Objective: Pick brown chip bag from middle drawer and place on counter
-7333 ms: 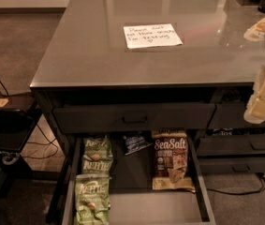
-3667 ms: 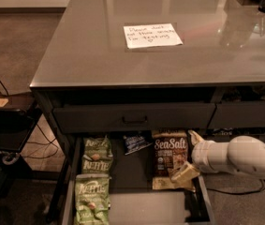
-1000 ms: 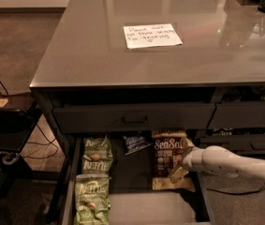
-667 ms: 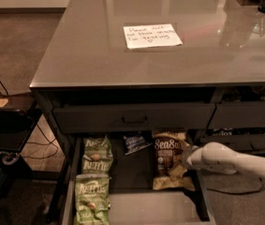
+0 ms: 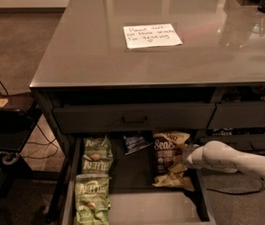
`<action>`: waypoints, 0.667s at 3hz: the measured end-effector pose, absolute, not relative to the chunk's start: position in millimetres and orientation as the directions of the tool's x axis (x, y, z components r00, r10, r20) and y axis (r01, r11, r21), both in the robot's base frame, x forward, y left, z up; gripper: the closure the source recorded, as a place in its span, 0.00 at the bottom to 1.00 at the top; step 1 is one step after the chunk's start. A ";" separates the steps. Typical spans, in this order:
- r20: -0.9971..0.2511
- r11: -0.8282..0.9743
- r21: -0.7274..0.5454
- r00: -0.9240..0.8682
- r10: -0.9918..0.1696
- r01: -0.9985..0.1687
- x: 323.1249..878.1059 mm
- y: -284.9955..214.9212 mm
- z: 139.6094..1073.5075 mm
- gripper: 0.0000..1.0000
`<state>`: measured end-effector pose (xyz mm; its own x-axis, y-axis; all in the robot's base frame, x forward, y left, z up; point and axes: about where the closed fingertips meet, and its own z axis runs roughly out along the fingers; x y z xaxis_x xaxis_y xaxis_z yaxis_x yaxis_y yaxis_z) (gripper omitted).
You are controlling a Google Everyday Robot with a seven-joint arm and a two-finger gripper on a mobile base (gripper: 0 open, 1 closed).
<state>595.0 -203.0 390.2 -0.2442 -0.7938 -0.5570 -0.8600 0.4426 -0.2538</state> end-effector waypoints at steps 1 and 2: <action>-0.568 0.439 -0.244 -0.240 -0.787 -0.864 591.7 -201.5 391.6 1.00; -0.606 0.419 -0.219 -0.214 -0.766 -0.881 577.9 -192.3 400.8 1.00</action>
Offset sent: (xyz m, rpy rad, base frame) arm -0.0407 0.0245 0.0288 0.1478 0.0137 0.1029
